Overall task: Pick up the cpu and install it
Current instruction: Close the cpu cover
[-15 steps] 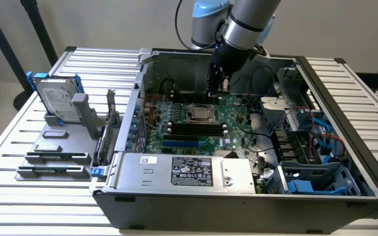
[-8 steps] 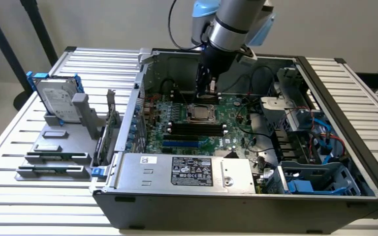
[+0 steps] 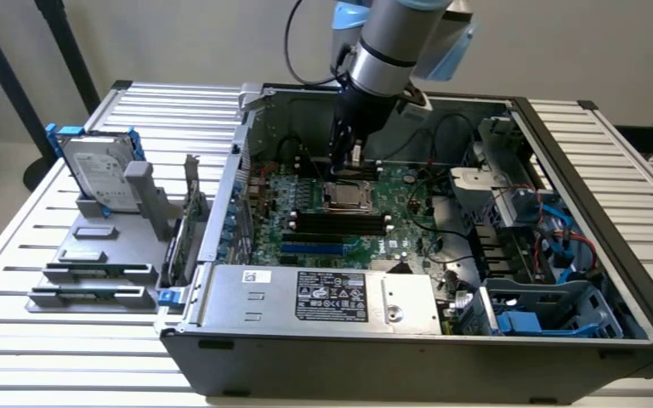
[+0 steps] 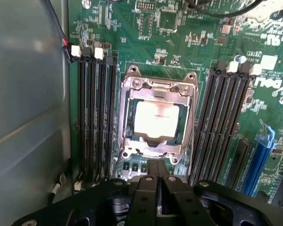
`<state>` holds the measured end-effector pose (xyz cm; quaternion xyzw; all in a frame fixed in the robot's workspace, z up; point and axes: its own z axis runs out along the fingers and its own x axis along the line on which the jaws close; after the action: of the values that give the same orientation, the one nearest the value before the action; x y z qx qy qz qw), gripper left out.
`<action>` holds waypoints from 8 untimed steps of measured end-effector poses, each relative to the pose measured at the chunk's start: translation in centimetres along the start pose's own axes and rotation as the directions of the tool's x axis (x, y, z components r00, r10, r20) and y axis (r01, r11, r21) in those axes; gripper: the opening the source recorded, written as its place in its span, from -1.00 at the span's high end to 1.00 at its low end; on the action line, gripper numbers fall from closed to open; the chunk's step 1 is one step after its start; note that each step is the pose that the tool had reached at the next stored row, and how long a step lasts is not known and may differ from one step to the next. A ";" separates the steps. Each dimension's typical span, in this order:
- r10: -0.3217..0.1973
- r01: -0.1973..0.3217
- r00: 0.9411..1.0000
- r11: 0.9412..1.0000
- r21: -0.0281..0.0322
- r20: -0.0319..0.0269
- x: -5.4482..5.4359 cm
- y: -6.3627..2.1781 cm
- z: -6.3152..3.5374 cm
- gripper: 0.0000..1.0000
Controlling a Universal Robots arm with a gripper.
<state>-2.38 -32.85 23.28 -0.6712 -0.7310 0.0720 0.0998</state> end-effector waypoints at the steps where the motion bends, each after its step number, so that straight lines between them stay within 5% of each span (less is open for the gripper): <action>1: 0.000 0.000 1.000 1.000 0.000 0.000 0.0 -0.02 0.17 0.79; 8: 0.000 0.000 1.000 1.000 0.000 -0.001 0.0 0.05 1.36 0.79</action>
<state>-2.65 -32.85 21.95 -0.6714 -0.7308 0.0716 0.1002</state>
